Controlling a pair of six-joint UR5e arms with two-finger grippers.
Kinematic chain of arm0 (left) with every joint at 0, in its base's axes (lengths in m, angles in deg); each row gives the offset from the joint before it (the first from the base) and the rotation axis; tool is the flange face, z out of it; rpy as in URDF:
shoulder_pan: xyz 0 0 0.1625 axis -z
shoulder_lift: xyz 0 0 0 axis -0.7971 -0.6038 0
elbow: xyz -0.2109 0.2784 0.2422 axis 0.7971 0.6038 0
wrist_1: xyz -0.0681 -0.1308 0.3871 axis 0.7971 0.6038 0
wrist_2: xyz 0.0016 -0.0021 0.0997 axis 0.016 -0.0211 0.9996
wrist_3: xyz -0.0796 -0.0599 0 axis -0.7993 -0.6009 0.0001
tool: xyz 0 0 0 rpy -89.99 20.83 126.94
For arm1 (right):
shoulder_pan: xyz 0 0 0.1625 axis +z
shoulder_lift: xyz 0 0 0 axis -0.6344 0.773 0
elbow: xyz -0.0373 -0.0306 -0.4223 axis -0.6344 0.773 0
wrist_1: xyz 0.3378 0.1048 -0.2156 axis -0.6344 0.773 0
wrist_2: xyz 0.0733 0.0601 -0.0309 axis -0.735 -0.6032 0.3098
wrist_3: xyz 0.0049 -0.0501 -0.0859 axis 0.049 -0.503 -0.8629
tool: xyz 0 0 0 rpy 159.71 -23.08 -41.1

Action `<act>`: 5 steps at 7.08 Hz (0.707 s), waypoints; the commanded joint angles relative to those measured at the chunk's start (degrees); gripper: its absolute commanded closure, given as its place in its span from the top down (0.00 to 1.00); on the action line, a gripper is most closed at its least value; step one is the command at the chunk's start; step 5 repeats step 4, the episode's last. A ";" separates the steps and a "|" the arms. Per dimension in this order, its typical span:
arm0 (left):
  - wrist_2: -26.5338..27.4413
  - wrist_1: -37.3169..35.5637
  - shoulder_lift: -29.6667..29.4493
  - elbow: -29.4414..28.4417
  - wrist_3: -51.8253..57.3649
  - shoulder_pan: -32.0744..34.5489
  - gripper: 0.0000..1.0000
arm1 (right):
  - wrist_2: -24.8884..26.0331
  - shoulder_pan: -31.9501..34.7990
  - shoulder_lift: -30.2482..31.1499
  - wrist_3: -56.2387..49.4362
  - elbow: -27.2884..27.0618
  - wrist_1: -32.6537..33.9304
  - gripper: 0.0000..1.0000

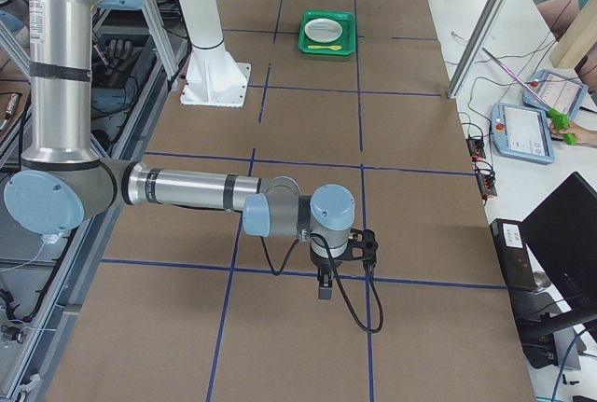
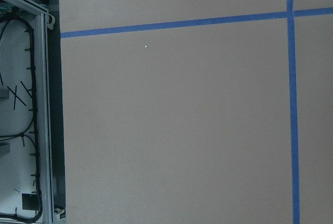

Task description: Place spoon

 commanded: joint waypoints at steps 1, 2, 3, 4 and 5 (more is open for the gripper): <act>-7.39 -0.08 -2.07 -1.17 -0.33 -0.69 1.00 | -0.05 0.00 0.00 0.00 0.00 0.00 1.00; -7.69 0.89 -2.42 -2.05 -0.42 -1.65 1.00 | 0.04 0.00 0.00 0.00 0.00 0.00 1.00; -7.86 0.90 -4.17 -2.93 0.19 -1.66 1.00 | 0.04 0.00 0.00 0.00 0.08 0.00 1.00; -7.69 0.98 -6.10 -3.46 0.10 -2.00 1.00 | -0.05 0.00 0.00 0.00 0.08 0.00 1.00; -7.69 0.98 -6.10 -3.46 0.10 -2.00 1.00 | -0.05 0.00 0.00 0.00 0.08 0.00 1.00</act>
